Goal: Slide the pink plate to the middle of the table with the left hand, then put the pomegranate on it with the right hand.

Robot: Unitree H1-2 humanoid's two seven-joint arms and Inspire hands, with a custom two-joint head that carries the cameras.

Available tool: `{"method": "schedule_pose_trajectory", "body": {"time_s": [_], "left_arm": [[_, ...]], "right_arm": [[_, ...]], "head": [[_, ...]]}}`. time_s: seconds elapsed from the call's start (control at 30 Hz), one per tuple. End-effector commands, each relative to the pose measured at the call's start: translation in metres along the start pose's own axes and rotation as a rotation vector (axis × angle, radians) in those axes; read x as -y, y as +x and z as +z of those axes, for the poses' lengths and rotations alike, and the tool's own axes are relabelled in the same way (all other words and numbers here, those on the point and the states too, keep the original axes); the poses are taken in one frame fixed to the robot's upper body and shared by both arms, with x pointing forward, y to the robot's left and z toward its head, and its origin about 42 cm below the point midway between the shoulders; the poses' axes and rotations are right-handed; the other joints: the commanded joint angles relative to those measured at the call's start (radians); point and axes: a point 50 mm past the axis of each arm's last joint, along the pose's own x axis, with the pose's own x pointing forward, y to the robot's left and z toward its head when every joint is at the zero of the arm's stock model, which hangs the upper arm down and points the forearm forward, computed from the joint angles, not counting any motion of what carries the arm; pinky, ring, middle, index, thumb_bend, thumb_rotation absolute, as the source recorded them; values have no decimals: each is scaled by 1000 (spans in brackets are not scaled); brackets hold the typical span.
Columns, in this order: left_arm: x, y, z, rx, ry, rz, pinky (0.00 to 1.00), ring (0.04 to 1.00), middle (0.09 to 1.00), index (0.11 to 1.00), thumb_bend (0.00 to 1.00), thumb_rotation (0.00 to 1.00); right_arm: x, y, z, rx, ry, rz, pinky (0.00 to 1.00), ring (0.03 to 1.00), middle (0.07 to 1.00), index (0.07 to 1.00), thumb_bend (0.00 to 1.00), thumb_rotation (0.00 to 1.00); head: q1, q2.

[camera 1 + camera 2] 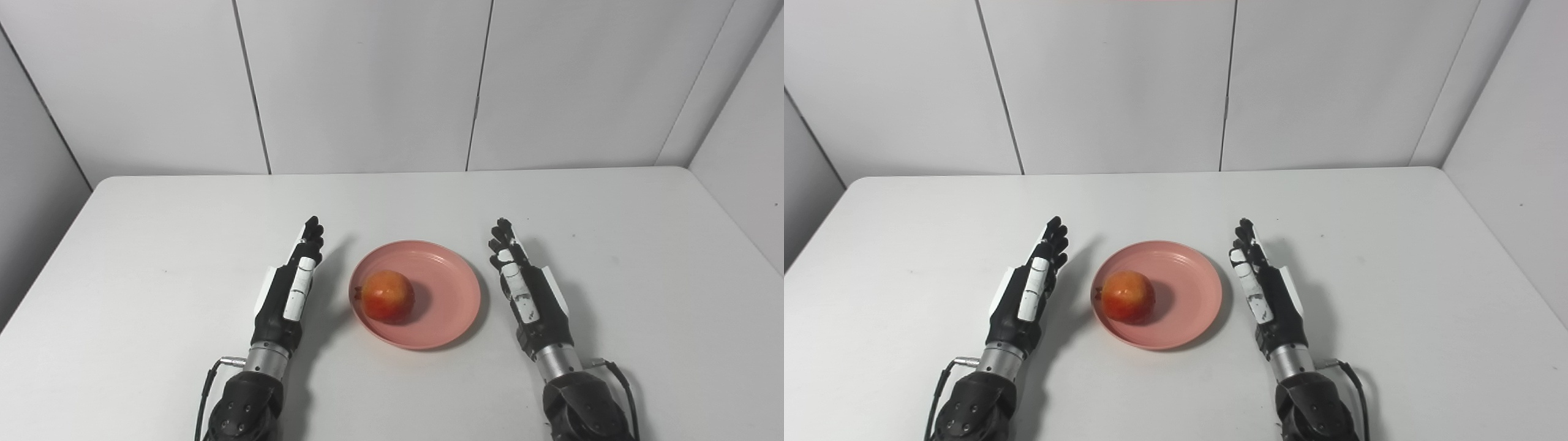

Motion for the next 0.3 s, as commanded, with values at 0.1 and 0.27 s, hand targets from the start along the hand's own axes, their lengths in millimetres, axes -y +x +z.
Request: {"method": "schedule_pose_trajectory", "body": {"time_s": [0.1, 0.27], "left_arm": [[-1, 6, 19, 55, -10, -11, 1000, 1000, 1000, 1000, 654, 1000], [-2, 7, 20, 49, -12, -13, 1000, 1000, 1000, 1000, 659, 1000]], "right_arm": [[-3, 5, 20, 71, -20, 10, 1000, 1000, 1000, 1000, 641, 916], [-3, 5, 21, 71, -18, 4, 1000, 1000, 1000, 1000, 628, 921]], "head": [[4, 4], [2, 6]]}}
